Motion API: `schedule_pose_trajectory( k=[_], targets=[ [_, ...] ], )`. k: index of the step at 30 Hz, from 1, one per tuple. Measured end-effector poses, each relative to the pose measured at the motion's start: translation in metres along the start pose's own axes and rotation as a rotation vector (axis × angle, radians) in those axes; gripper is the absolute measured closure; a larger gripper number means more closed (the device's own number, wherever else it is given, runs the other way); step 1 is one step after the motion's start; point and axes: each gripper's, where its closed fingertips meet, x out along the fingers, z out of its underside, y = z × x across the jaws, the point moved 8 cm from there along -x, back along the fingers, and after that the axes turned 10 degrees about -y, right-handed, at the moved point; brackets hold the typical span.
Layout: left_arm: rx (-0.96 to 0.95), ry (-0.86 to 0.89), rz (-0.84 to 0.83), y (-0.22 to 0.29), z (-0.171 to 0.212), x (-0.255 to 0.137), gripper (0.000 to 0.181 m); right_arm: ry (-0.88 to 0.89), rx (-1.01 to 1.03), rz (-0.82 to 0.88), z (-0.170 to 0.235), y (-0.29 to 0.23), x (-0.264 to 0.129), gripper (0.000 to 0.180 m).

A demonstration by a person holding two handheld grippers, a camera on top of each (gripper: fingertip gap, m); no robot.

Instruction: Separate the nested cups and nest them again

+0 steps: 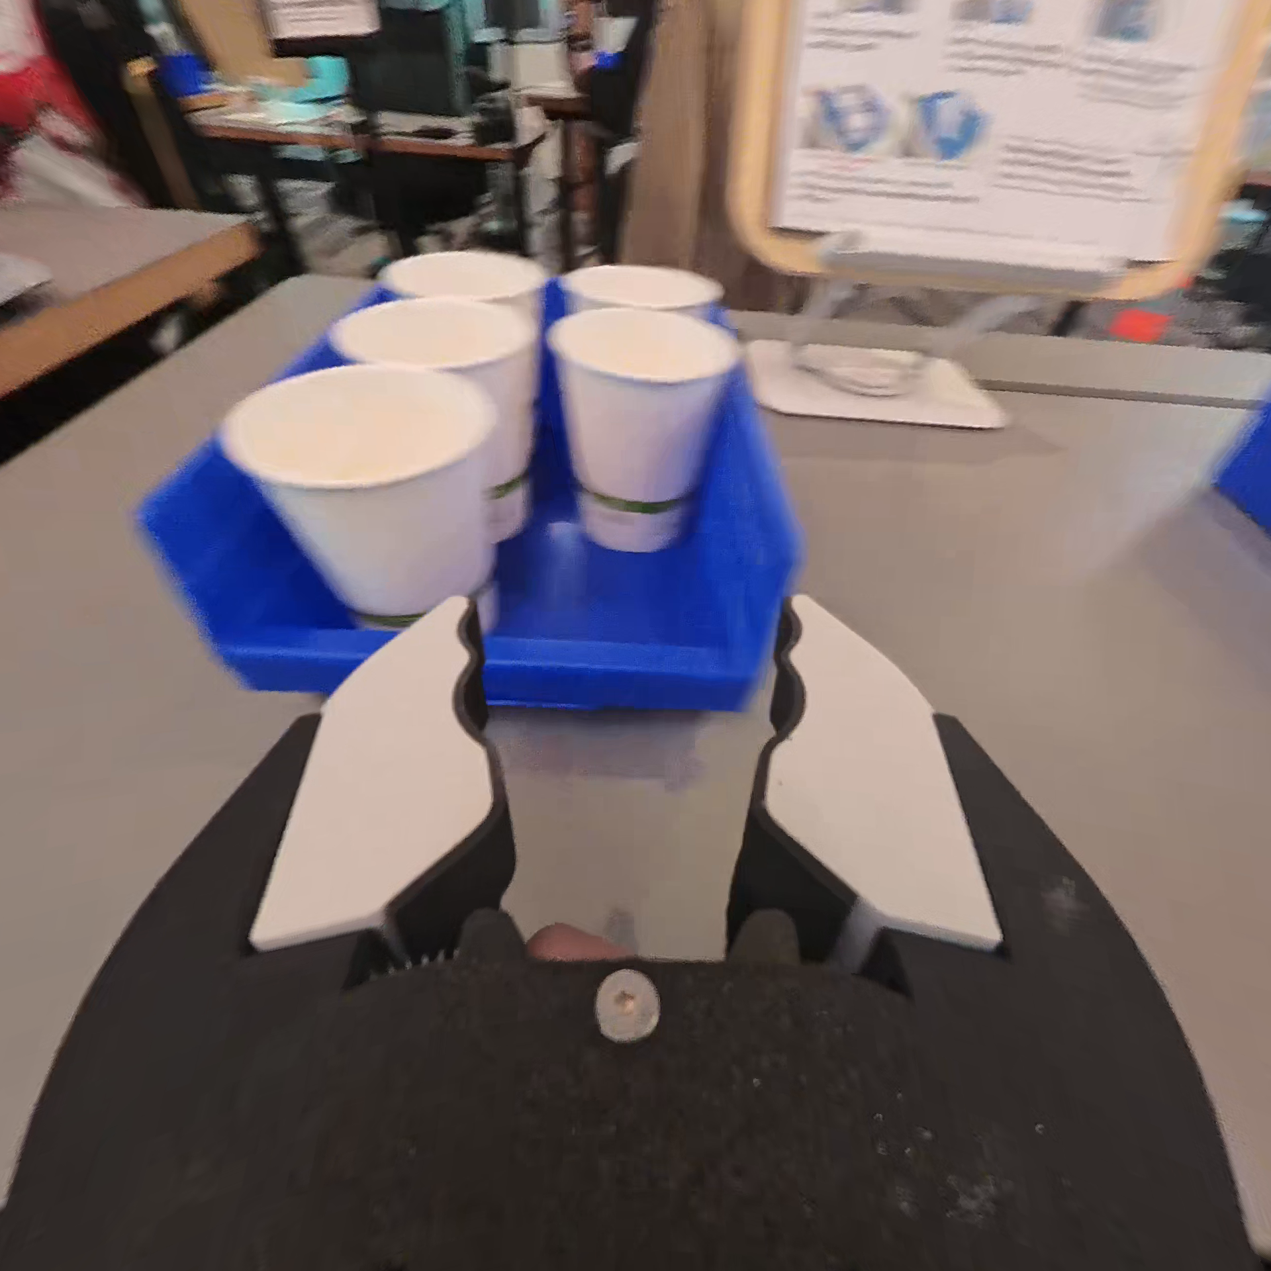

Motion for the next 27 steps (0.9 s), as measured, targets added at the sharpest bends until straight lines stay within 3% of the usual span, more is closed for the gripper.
schedule_pose_trajectory(
  k=[6, 15, 21, 27],
  targets=[
    [-0.064, -0.088, -0.143, -0.072, -0.011, 0.05, 0.085, 0.014, 0.055, -0.043, -0.002, 0.007, -0.007, 0.104],
    [-0.051, -0.127, -0.195, -0.087, -0.027, 0.095, 0.088, -0.022, 0.045, -0.056, 0.001, 0.004, -0.001, 0.107],
    [-0.06, -0.103, -0.224, -0.09, -0.027, 0.101, 0.093, -0.048, 0.028, -0.062, 0.004, -0.001, 0.003, 0.108],
    [-0.018, -0.029, -0.037, -0.085, -0.039, 0.06, 0.096, -0.012, 0.028, -0.071, -0.002, 0.005, -0.006, 0.109]
  ],
)
